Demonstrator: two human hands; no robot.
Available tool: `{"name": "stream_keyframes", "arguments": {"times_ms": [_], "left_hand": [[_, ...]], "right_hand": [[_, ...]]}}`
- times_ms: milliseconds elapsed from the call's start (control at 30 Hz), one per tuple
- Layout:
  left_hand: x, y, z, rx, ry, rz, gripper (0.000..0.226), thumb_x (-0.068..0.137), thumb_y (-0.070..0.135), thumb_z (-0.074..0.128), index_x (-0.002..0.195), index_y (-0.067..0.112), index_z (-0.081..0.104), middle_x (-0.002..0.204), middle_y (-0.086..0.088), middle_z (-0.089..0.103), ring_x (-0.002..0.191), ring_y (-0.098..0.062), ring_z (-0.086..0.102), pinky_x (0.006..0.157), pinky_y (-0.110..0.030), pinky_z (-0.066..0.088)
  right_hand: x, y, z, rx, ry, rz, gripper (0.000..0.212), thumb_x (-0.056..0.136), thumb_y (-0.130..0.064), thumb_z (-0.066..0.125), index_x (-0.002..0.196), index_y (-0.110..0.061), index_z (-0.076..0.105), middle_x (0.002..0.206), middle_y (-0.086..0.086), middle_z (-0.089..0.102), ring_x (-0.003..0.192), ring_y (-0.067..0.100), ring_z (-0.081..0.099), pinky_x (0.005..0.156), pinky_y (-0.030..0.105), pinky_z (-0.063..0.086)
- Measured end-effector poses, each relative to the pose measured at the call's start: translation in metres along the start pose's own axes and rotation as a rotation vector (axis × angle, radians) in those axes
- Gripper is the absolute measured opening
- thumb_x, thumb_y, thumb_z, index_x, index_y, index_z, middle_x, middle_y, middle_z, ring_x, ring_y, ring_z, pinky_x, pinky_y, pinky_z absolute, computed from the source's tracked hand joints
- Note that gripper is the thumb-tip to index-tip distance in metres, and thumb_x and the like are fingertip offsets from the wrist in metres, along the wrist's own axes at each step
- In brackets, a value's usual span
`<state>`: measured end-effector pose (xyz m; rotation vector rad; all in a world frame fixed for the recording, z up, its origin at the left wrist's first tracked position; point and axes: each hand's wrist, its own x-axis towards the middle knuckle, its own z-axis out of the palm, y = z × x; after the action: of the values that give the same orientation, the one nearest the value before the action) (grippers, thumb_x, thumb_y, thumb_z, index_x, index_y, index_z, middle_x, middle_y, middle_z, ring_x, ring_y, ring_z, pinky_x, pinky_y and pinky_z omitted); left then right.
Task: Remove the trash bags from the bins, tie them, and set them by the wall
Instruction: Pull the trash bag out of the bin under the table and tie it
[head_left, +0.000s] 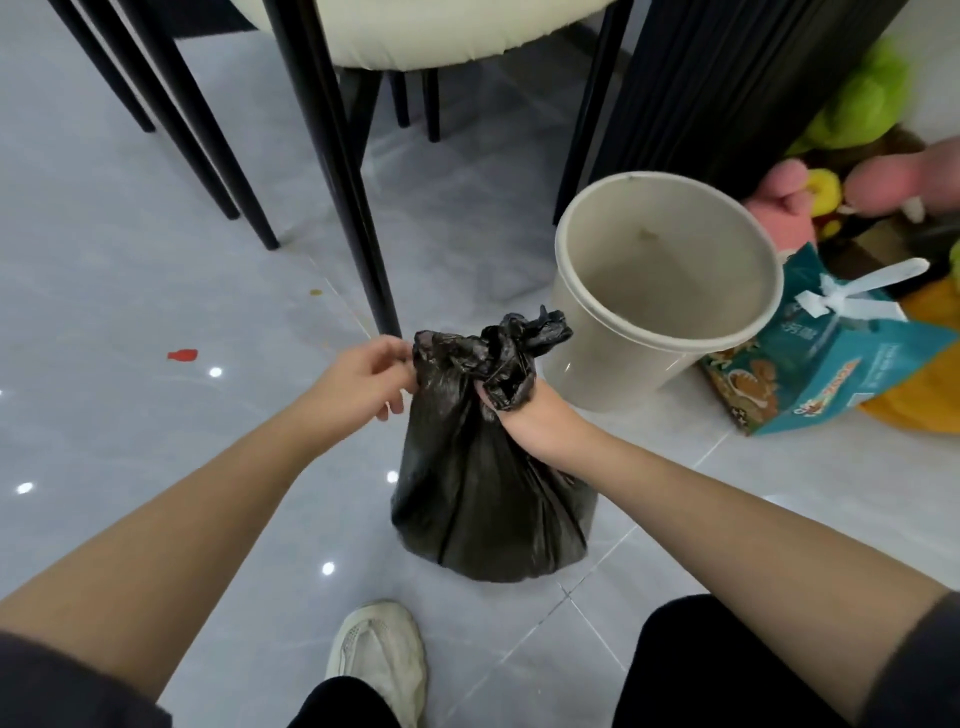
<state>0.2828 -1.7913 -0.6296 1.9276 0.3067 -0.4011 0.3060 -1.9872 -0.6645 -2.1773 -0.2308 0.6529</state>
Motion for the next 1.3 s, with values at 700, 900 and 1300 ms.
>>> {"name": "stream_keyframes", "arguments": {"times_ms": [700, 900, 1300], "left_hand": [[-0.008, 0.031, 0.005, -0.270, -0.145, 0.086, 0.012, 0.096, 0.007, 0.049, 0.085, 0.003, 0.055, 0.073, -0.004, 0.064, 0.063, -0.011, 0.064, 0.065, -0.025, 0.059], [-0.005, 0.023, 0.010, -0.459, -0.212, 0.061, 0.012, 0.098, 0.009, 0.046, 0.098, 0.001, 0.054, 0.089, -0.015, 0.067, 0.075, -0.018, 0.068, 0.073, -0.027, 0.057], [0.016, -0.118, 0.051, 0.565, 0.027, 0.178, 0.129, 0.051, 0.092, 0.049, 0.150, 0.029, -0.004, 0.160, 0.000, 0.005, 0.147, -0.017, 0.007, 0.116, -0.051, 0.019]], "right_hand": [[0.002, 0.002, 0.001, 0.197, -0.215, -0.175, 0.060, 0.073, -0.037, 0.079, 0.127, -0.025, 0.056, 0.128, -0.008, 0.060, 0.120, 0.002, 0.053, 0.104, 0.024, 0.042], [0.011, 0.007, 0.017, 0.387, -0.126, -0.150, 0.047, 0.078, -0.007, 0.075, 0.117, -0.026, 0.058, 0.123, -0.001, 0.062, 0.113, 0.007, 0.057, 0.102, 0.026, 0.045], [0.029, 0.031, 0.039, 0.516, -0.101, 0.004, 0.032, 0.083, -0.016, 0.071, 0.114, -0.021, 0.065, 0.115, -0.003, 0.069, 0.105, 0.008, 0.064, 0.093, 0.025, 0.050]]}}
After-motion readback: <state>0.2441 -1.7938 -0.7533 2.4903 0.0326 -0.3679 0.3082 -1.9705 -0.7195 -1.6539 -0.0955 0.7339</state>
